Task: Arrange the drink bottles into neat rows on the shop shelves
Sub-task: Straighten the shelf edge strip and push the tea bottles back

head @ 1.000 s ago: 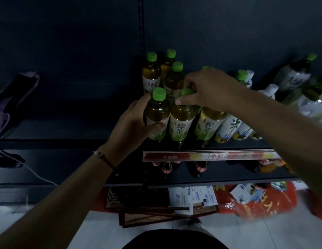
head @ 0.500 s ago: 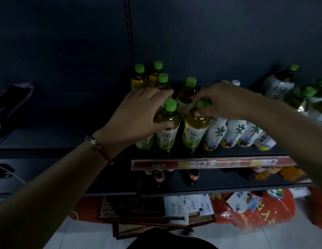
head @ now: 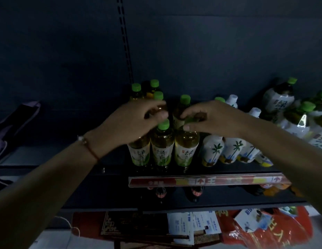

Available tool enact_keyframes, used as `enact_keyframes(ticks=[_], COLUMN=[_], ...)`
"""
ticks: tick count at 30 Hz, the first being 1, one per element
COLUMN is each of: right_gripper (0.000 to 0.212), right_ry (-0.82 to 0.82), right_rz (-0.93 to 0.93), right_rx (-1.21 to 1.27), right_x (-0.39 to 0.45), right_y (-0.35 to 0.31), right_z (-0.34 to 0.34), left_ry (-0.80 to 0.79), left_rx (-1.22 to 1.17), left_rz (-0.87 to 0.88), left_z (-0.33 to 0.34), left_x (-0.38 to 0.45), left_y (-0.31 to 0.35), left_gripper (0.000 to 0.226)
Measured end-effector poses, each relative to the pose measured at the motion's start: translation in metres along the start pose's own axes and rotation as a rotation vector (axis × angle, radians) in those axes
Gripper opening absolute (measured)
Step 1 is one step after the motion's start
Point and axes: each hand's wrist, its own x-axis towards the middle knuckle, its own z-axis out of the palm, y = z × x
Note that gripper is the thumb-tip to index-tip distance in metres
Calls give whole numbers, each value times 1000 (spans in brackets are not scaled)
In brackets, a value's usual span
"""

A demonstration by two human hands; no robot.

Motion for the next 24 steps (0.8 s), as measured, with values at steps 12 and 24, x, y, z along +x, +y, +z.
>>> enact_keyframes(ticks=[12,24], right_gripper=[62,49], right_ry=[-83,-171], right_rz=[294,59], right_rx=[-394,-376], right_x=[83,108], right_y=[5,-22], right_z=[-10,2], left_ry=[-136,-128], left_rx=[151,-106], left_rz=[-32,10], left_z=[-8,-22], left_x=[103,51], left_y=[-48,-80], left_gripper=[34,34])
